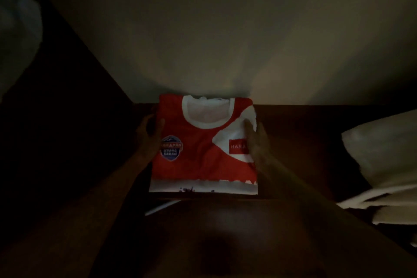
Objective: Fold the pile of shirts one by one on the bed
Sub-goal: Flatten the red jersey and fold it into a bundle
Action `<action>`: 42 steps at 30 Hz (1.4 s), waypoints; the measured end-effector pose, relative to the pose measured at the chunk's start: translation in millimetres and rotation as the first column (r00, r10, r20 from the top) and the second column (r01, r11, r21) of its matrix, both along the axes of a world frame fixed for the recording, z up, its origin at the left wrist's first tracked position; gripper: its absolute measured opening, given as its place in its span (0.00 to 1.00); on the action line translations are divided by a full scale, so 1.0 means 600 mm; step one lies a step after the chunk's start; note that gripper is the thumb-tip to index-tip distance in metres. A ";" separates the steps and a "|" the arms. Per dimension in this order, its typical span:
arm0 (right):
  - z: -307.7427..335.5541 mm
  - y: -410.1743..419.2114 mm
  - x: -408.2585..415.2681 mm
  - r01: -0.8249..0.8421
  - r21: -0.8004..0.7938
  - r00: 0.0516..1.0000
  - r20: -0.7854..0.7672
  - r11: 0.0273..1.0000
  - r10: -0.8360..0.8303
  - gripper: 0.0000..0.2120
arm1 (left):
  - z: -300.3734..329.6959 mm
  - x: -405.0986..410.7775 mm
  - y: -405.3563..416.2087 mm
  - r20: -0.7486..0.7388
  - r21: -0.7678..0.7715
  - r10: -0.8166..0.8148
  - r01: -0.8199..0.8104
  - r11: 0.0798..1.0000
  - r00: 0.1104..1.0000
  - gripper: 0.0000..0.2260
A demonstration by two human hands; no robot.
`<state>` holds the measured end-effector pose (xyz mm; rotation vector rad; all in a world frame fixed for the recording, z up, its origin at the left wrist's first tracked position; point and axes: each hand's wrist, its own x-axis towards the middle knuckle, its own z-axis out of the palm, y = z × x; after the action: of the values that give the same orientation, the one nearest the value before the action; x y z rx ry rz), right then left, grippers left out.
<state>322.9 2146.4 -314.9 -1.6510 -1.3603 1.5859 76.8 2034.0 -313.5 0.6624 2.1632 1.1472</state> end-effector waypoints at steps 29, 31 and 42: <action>-0.036 -0.115 0.045 -0.271 0.314 0.716 0.698 0.910 -0.028 0.32 | -0.163 0.040 -0.132 -0.141 -0.225 -0.004 -0.028 0.974 0.990 0.45; -0.048 -0.111 0.022 -0.462 0.366 0.664 0.747 0.808 0.041 0.37 | -0.124 0.064 -0.099 -0.377 -0.297 -0.219 0.107 0.949 0.900 0.42; -0.138 -0.061 -0.020 -0.766 0.191 0.473 0.814 0.614 0.337 0.35 | -0.131 0.067 -0.015 -0.425 -0.653 -0.680 0.318 0.688 0.597 0.30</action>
<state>310.9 2110.0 -397.8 -1.5258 -2.7489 0.5756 116.9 2024.9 -392.0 1.4736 2.3805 -0.0567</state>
